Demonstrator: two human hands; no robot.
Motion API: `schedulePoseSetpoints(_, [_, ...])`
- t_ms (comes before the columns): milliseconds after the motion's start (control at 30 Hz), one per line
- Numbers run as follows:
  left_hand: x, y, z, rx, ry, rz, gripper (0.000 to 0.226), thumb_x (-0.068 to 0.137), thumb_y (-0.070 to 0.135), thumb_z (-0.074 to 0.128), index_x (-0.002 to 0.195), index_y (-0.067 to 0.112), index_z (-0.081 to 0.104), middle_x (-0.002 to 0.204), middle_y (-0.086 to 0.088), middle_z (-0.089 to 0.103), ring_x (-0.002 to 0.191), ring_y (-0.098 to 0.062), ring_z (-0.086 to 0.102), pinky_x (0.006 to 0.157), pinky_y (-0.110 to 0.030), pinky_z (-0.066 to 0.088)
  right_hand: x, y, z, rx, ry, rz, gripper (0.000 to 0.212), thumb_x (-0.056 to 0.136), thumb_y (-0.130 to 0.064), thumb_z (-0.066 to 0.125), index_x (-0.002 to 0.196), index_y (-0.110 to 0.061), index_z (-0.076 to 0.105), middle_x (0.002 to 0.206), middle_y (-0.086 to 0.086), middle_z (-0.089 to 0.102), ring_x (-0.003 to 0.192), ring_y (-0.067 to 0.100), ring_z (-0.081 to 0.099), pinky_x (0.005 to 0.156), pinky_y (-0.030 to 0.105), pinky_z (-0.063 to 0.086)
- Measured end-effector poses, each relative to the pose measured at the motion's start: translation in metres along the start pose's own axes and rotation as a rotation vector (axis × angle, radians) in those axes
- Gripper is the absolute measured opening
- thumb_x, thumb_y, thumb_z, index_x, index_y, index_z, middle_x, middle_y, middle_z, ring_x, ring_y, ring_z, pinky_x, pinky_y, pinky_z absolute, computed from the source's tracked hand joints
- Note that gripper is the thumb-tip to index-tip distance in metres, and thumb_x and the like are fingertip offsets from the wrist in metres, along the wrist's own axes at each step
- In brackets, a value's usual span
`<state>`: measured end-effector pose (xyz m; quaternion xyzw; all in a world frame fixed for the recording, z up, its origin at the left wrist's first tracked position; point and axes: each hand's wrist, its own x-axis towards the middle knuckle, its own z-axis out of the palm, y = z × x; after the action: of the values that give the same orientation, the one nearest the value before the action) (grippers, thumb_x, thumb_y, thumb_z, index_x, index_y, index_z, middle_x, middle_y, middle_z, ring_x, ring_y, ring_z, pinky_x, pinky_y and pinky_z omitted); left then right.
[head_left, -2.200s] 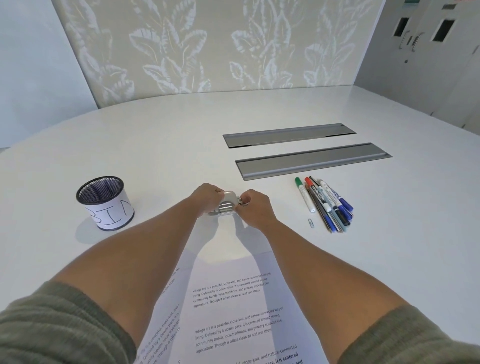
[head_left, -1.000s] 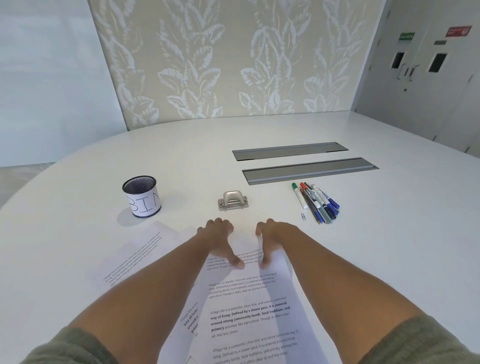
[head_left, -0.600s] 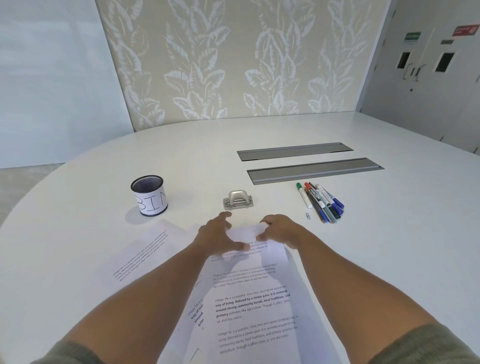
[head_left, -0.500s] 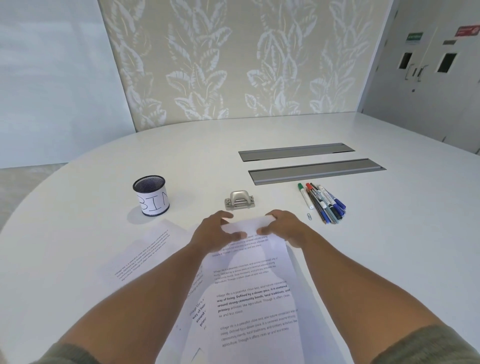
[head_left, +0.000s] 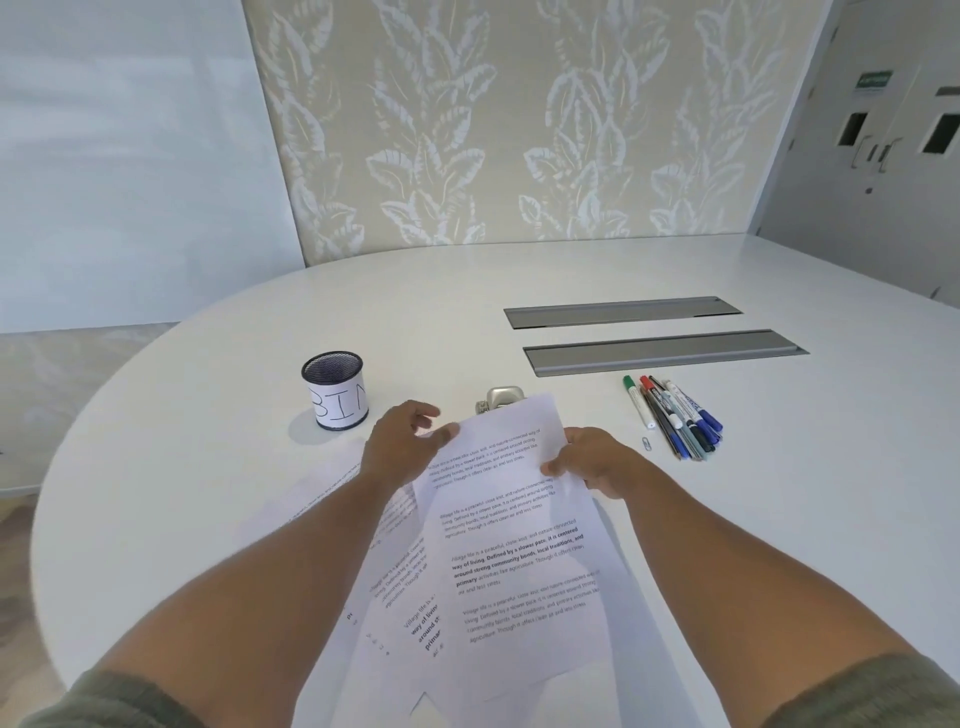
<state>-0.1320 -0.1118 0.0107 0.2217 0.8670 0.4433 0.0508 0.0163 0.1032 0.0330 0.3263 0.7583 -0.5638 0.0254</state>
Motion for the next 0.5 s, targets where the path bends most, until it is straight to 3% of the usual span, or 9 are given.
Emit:
schedulePoseSetpoints(133, [-0.005, -0.016, -0.024, 0.119, -0.083, -0.199, 0.083, 0.06, 0.074, 0.076, 0.121, 0.022, 0.056, 0.116, 0.001, 0.059, 0.113, -0.019, 0.058, 0.098, -0.041, 0.049, 0.003, -0.006, 0.004, -0.146, 0.044, -0.035, 0.026, 0.081, 0.003, 0.066, 0.105, -0.008, 0.068, 0.1, 0.01, 0.067, 0.072, 0.018, 0.058, 0.056, 0.026, 0.04])
schedulePoseSetpoints(267, [-0.015, -0.021, -0.045, 0.468, -0.303, -0.297, 0.116, 0.047, 0.082, 0.075, 0.138, 0.017, 0.046, 0.136, -0.006, 0.043, 0.133, -0.025, 0.041, 0.108, -0.042, 0.041, 0.01, -0.008, 0.011, -0.212, 0.077, -0.039, 0.03, 0.082, 0.004, 0.064, 0.112, 0.0, 0.066, 0.109, 0.017, 0.066, 0.091, 0.031, 0.061, 0.083, 0.035, 0.051])
schedulePoseSetpoints(333, [-0.02, -0.019, -0.05, 0.691, -0.431, -0.316, 0.131, 0.044, 0.083, 0.075, 0.148, 0.014, 0.034, 0.14, -0.006, 0.033, 0.138, -0.025, 0.031, 0.111, -0.042, 0.038, 0.012, -0.008, 0.014, -0.227, 0.094, -0.036, 0.03, 0.081, 0.005, 0.063, 0.111, 0.002, 0.065, 0.112, 0.02, 0.066, 0.091, 0.031, 0.06, 0.085, 0.037, 0.051])
schedulePoseSetpoints(500, [-0.031, -0.017, -0.047, 0.863, -0.503, -0.329, 0.144, 0.044, 0.076, 0.082, 0.149, 0.001, 0.019, 0.14, -0.01, 0.03, 0.135, -0.028, 0.032, 0.108, -0.043, 0.042, 0.018, -0.007, 0.019, -0.245, 0.132, -0.021, 0.03, 0.081, 0.005, 0.06, 0.111, 0.005, 0.063, 0.113, 0.022, 0.066, 0.088, 0.031, 0.06, 0.082, 0.036, 0.053])
